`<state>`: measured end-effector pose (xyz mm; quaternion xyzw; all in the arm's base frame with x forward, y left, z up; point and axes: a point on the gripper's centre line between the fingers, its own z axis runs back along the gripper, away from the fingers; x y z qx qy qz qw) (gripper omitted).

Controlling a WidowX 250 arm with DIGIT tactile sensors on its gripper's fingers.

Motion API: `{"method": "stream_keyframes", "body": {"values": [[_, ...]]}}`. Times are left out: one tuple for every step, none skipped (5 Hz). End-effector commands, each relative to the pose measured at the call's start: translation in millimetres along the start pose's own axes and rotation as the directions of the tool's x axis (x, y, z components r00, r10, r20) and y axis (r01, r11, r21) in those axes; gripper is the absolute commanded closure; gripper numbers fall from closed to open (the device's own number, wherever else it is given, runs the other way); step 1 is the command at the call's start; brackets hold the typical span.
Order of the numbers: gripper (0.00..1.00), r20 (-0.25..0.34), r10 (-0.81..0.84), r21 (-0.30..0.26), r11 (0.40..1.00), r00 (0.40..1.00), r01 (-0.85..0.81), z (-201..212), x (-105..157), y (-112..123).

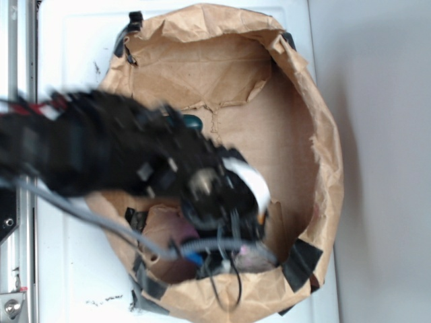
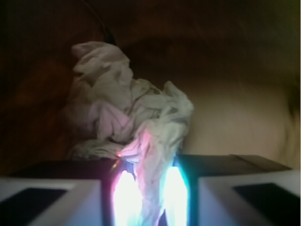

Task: Grab the white paper.

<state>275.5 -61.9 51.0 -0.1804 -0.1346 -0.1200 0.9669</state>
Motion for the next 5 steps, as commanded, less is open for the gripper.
{"method": "stream_keyframes", "body": {"values": [[1.0, 0.051, 0.199, -0.105, 0.976, 0.979, -0.193, 104, -9, 45], [1.0, -0.11, 0.323, -0.017, 0.945, 0.94, -0.327, 134, -11, 57], [1.0, -0.224, 0.583, 0.262, 0.808, 0.781, -0.528, 153, -25, 73], [1.0, -0.122, 0.622, 0.282, 0.769, 0.773, -0.574, 165, -24, 70], [1.0, -0.068, 0.619, 0.37, 0.744, 0.783, -0.556, 159, -17, 61]]}}
